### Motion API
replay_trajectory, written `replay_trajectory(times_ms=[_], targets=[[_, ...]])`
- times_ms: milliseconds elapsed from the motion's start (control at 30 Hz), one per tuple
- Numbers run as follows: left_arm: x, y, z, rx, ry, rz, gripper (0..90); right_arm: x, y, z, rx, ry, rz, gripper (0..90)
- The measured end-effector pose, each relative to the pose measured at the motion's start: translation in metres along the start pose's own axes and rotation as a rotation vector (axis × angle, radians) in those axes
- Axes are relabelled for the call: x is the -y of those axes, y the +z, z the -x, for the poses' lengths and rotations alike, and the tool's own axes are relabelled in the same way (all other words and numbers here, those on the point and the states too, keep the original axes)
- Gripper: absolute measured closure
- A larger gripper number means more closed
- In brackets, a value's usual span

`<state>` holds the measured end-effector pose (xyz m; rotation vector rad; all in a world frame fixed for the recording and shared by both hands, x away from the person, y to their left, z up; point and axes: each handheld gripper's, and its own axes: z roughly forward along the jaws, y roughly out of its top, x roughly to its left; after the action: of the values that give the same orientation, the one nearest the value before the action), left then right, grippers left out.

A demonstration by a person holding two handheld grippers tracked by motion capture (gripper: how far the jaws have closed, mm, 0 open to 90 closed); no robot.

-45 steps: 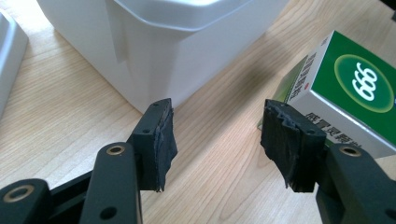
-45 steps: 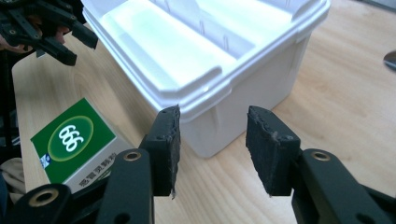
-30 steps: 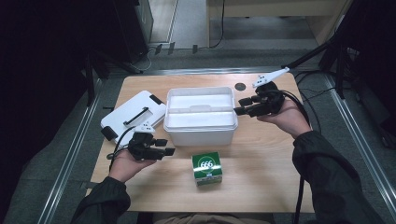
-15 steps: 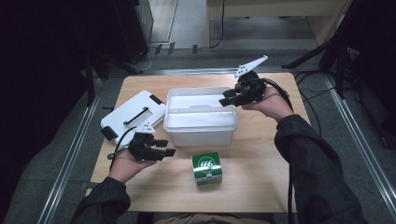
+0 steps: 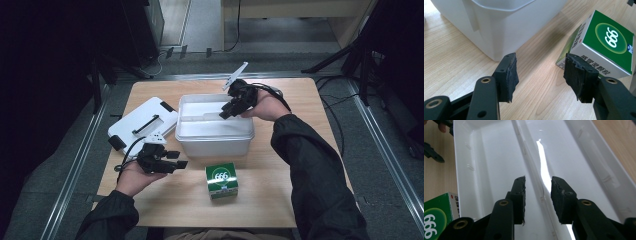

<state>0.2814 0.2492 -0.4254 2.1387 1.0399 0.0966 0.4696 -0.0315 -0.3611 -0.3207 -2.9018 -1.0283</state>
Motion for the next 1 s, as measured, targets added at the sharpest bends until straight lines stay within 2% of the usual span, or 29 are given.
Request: replay_trajectory(times_ms=[133, 233, 333, 367, 433, 567, 600, 633, 767, 900, 1000], targets=[[0.001, -0.002, 0.001, 0.011, 0.005, -0.008, 45.7, -0.008, 0.012, 0.000, -0.012, -0.042, -0.047, 69.8], [0.002, -0.002, 0.002, 0.015, 0.005, -0.006, 46.0, -0.015, 0.021, 0.001, -0.030, -0.066, -0.102, 74.4], [0.002, -0.003, 0.001, 0.017, 0.005, -0.005, 46.0, -0.022, 0.027, 0.001, -0.036, -0.068, -0.152, 77.8], [0.002, -0.003, 0.001, 0.017, 0.005, -0.005, 46.0, -0.022, 0.027, 0.001, -0.036, -0.068, -0.152, 77.8], [0.003, -0.003, 0.001, 0.019, 0.008, -0.008, 46.0, -0.028, 0.031, 0.002, -0.031, -0.076, -0.202, 81.2], [0.004, -0.004, 0.001, 0.017, 0.008, -0.007, 46.1, -0.035, 0.034, 0.002, -0.033, -0.095, -0.241, 82.7], [0.004, -0.004, 0.001, 0.017, 0.008, -0.007, 46.1, -0.035, 0.034, 0.002, -0.033, -0.095, -0.241, 82.7], [0.004, -0.005, 0.001, 0.015, 0.006, -0.004, 46.1, -0.039, 0.035, 0.001, -0.025, -0.084, -0.270, 84.6], [0.004, -0.005, 0.001, 0.018, 0.007, 0.002, 46.3, -0.042, 0.038, 0.001, -0.039, -0.093, -0.288, 87.2], [0.005, -0.006, 0.000, 0.016, 0.002, 0.002, 46.4, -0.043, 0.040, -0.002, -0.087, -0.121, -0.279, 90.0], [0.005, -0.006, -0.001, 0.013, 0.000, 0.001, 46.5, -0.046, 0.041, -0.004, -0.080, -0.106, -0.286, 90.0]])
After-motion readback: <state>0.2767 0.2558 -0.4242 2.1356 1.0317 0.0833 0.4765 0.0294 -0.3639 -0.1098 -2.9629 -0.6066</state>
